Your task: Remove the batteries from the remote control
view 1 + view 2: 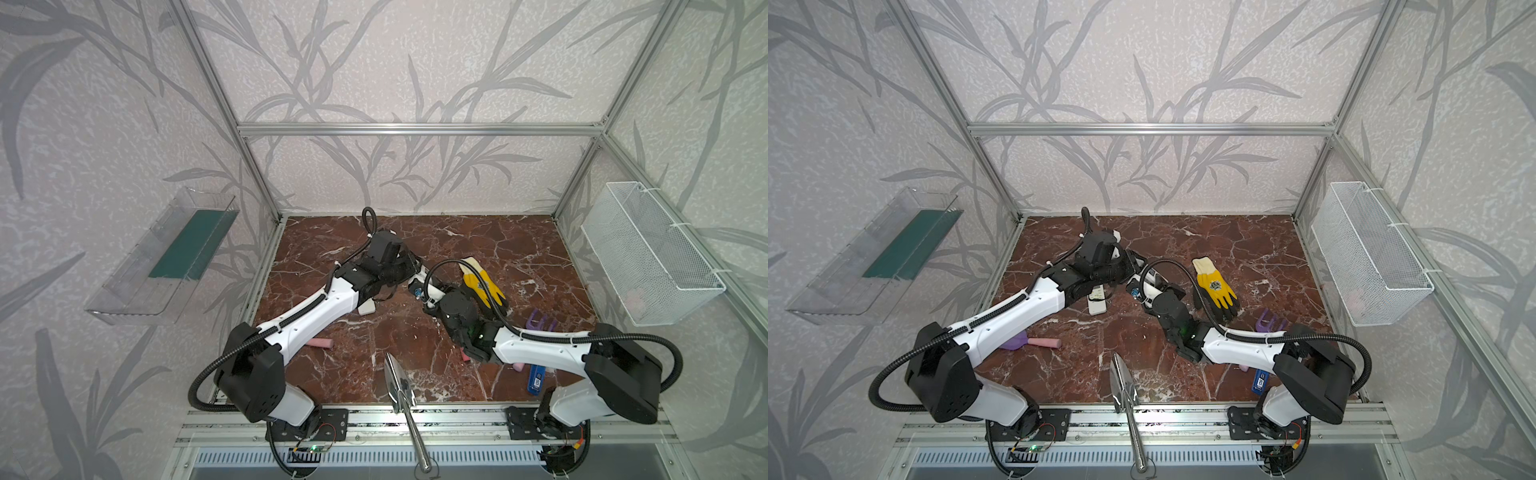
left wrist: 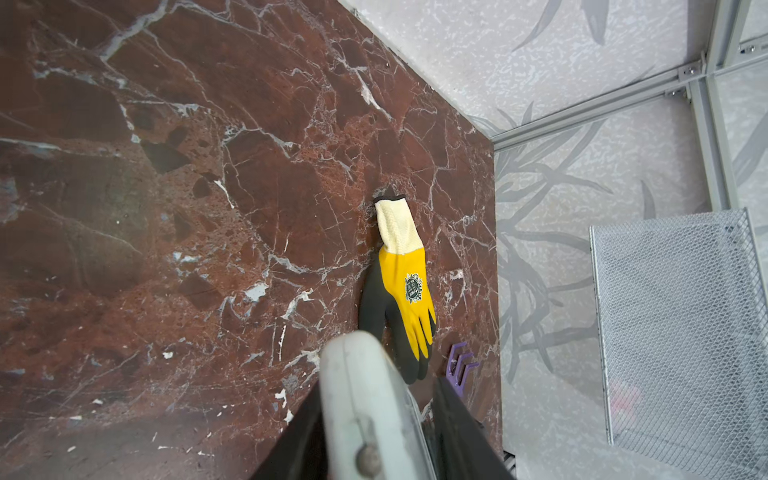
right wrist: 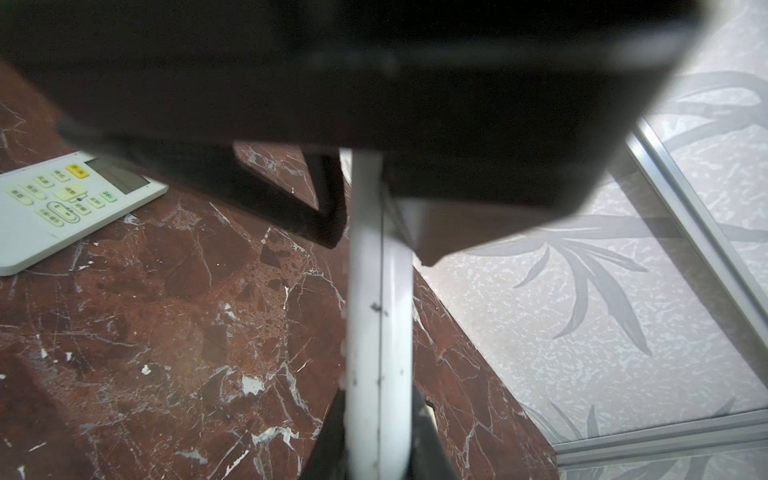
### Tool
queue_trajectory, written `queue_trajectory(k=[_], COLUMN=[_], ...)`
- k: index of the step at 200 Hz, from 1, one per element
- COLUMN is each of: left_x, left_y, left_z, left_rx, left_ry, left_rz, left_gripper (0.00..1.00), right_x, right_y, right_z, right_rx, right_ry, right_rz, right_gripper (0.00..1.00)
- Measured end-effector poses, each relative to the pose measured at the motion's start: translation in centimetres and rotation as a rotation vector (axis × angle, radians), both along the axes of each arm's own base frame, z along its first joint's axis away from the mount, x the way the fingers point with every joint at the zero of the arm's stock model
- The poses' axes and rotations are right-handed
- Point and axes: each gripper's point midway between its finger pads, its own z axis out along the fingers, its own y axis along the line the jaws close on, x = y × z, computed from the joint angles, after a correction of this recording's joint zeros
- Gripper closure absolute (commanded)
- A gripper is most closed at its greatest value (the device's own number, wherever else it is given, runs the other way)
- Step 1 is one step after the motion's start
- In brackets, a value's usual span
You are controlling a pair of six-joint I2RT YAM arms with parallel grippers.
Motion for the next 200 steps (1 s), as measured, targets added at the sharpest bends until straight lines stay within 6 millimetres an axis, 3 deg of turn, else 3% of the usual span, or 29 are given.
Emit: queue_trajectory(k=[35, 62, 77, 93, 124, 162, 200], left_x=[0.2, 0.3, 0.3, 0.4, 0.4, 1.7, 2.4], left_y=[-0.5, -0.6, -0.7, -0.6, 0.4, 4.2, 6.9], left_z=[0.8, 0.9, 1.0, 0.6, -2.0, -3.7, -3.3], left_rx=[-0.097, -0.114, -0.113, -0.087, -0.030, -0.036, -0.087], left_ry=[0.042, 0.048, 0.037, 0.008, -0.012, -0.065, -0.154], left_rz=[0.047, 0.053, 0.045, 0.028, 0.014, 0.084, 0.128], left_gripper=[1.00, 1.00, 1.00, 1.00, 1.00, 1.00, 1.00], right_x=[0.2, 0.2, 0.2, 0.1, -0.3, -1.4, -1.9], right_y=[-0.2, -0.4, -0.4, -0.2, 0.2, 0.4, -0.2], right_z=[0.3, 0.6, 0.7, 0.8, 0.3, -0.9, -0.5], right_rx=[-0.024, -0.040, -0.038, -0.027, -0.006, 0.037, 0.189], right_ry=[-0.049, -0.068, -0.072, -0.073, -0.036, 0.077, 0.259], right_rz=[-0.042, -0.051, -0.052, -0.043, -0.015, 0.041, 0.096], right_gripper=[0.89, 0.80, 0.66, 0.37, 0.11, 0.02, 0.01])
